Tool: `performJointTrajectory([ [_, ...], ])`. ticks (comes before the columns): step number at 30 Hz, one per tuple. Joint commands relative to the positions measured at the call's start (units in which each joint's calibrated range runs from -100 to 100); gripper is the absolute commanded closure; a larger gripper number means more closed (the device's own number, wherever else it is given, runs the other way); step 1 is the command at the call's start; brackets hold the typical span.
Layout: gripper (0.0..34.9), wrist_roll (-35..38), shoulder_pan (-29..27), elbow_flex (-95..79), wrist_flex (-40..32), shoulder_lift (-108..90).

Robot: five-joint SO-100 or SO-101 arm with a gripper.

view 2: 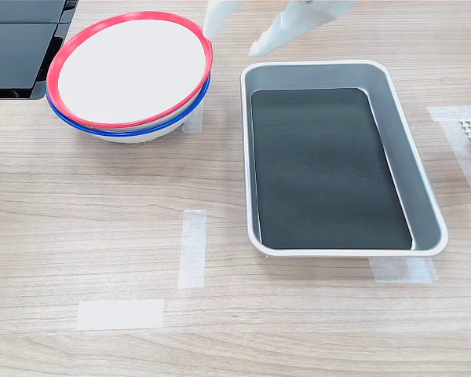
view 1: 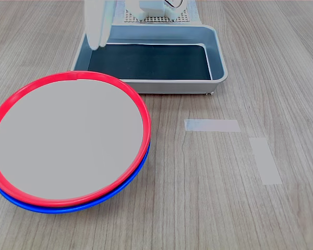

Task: Lift the stacked dish and set it down on the table.

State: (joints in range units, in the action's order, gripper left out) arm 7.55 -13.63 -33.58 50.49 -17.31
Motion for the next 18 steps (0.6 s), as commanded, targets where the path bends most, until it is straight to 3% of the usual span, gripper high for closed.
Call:
performJointTrajectory([
  [1, 17.6, 0.5, -0.3, 7.3, -0.3, 6.0],
  [18, 19.0, 1.4, -1.1, 21.1, -1.9, 20.4],
])
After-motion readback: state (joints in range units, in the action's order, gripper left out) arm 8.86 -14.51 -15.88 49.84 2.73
